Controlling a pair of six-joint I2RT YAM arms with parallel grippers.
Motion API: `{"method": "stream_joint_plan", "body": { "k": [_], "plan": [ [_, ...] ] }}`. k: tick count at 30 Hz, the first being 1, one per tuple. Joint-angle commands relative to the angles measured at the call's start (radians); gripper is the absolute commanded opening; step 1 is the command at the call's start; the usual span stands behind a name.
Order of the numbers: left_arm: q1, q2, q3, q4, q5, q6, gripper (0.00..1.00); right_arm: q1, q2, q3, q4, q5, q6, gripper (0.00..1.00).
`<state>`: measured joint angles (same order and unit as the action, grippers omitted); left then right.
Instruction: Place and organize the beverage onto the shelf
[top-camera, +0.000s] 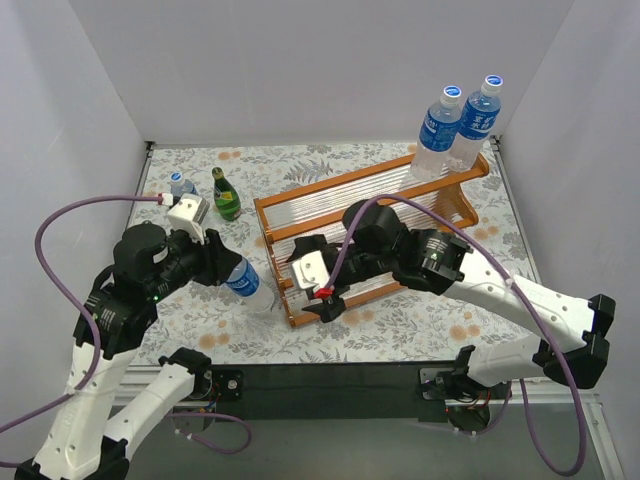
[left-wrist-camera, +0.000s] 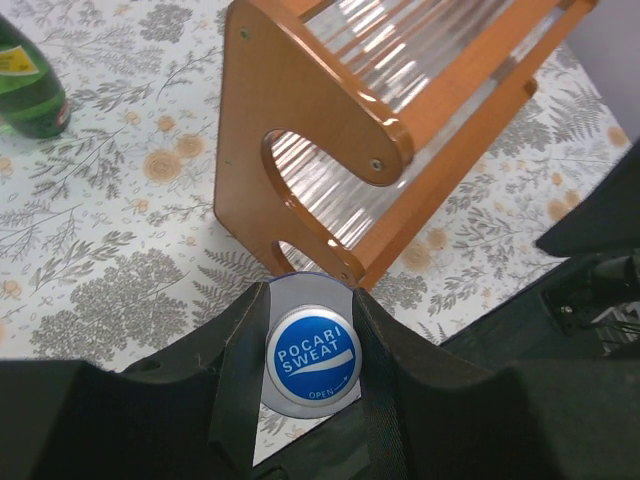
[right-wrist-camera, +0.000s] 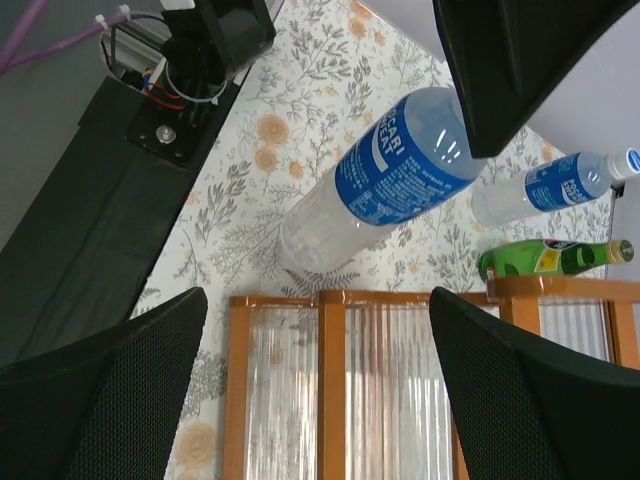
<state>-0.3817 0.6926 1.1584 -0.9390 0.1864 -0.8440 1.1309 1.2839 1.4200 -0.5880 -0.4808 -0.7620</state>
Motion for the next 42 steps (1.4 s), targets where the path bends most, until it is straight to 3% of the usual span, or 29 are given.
{"method": "stream_joint_plan", "body": {
  "k": [1, 5, 9, 11, 19, 33, 36, 38, 39, 42],
  "plan": [
    [-0.005, -0.051, 0.09, 0.091, 0.123, -0.02, 0.0, 0.062, 0.018, 0.043, 0.134, 0.097, 0.074, 0.97],
    [-0.014, -0.054, 0.122, 0.106, 0.179, -0.036, 0.0, 0.098, 0.037, 0.013, 0.276, 0.151, 0.216, 0.96],
    [-0.025, -0.045, 0.156, 0.12, 0.22, -0.047, 0.0, 0.164, 0.08, 0.019, 0.378, 0.412, 0.358, 0.96],
    [-0.029, -0.042, 0.167, 0.124, 0.232, -0.05, 0.0, 0.167, 0.115, 0.051, 0.379, 0.461, 0.43, 0.96],
    [-0.042, -0.039, 0.182, 0.16, 0.303, -0.078, 0.0, 0.171, 0.149, 0.034, 0.389, 0.404, 0.556, 0.97],
    [-0.046, -0.031, 0.23, 0.183, 0.28, -0.101, 0.0, 0.171, 0.229, 0.095, 0.45, 0.332, 0.682, 0.98],
    [-0.048, -0.034, 0.233, 0.183, 0.265, -0.107, 0.0, 0.171, 0.236, 0.118, 0.458, 0.332, 0.667, 0.93],
    [-0.048, -0.033, 0.236, 0.184, 0.263, -0.112, 0.0, 0.171, 0.239, 0.131, 0.456, 0.321, 0.649, 0.81],
    [-0.048, -0.033, 0.238, 0.186, 0.262, -0.113, 0.0, 0.173, 0.238, 0.135, 0.456, 0.302, 0.641, 0.75],
    [-0.048, -0.028, 0.247, 0.186, 0.257, -0.121, 0.0, 0.173, 0.238, 0.143, 0.456, 0.268, 0.619, 0.42]
  ]
}}
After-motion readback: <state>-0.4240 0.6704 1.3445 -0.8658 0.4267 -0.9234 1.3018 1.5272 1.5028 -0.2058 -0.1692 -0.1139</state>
